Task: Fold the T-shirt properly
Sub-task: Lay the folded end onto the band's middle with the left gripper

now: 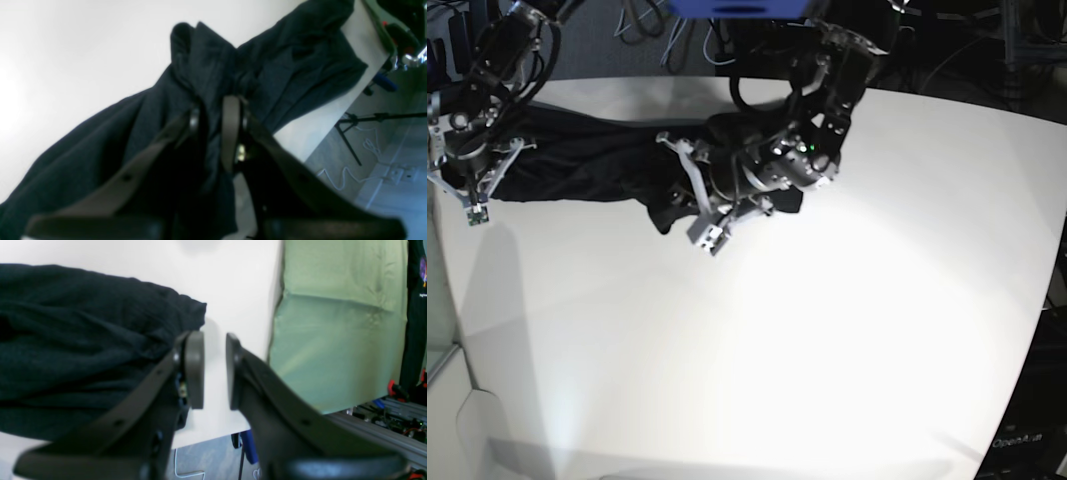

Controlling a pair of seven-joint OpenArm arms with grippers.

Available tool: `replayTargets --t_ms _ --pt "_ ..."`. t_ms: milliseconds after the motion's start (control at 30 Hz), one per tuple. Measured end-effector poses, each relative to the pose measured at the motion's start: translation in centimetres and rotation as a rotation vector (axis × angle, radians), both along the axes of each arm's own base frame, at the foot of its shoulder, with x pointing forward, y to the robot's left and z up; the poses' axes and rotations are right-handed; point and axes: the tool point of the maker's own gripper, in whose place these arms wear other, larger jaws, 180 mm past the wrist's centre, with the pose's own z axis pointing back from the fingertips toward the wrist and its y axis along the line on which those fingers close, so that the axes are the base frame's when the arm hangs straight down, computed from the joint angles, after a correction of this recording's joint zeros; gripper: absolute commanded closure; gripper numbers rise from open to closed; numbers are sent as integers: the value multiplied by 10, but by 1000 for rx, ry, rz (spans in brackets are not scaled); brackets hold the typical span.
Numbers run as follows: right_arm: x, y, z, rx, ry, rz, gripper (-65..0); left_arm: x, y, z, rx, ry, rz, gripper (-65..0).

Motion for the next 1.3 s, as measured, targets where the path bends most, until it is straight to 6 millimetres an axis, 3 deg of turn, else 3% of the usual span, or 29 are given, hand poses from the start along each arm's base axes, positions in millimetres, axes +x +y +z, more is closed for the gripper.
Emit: replayTargets --t_ms 200,233,333,467,567,667,767,867,967,1100,1200,1300 --pt "0 1 0 1 0 2 -92 7 -5 -10 8 28 -4 0" --pt "1 1 0 1 -1 2 -92 6 -5 -12 11 35 -4 -26" --pt "0 1 0 0 0 2 -92 3 -4 -15 15 49 -3 -182" --pt "0 1 0 1 -1 2 -92 5 -6 -2 -5 11 -13 -425" --pt "1 1 0 1 0 2 -92 3 -14 17 -72 -13 -35 -497" --pt "1 1 0 1 -1 2 -92 -2 -25 43 -187 -57 -116 -458" --pt "1 1 0 0 -1 2 -92 7 -19 46 -186 -50 -112 -368" --pt "1 1 0 1 -1 2 -92 19 -10 43 -178 -30 -43 -222" --pt "0 0 0 0 1 2 -90 17 8 15 -112 56 16 -17" --pt "1 1 0 1 -2 5 -89 15 40 -9 -39 84 63 0" --pt "1 1 0 1 -1 5 -90 -3 62 -32 35 138 55 0" --pt "2 1 1 1 -4 5 -92 -6 68 -37 48 144 58 0"
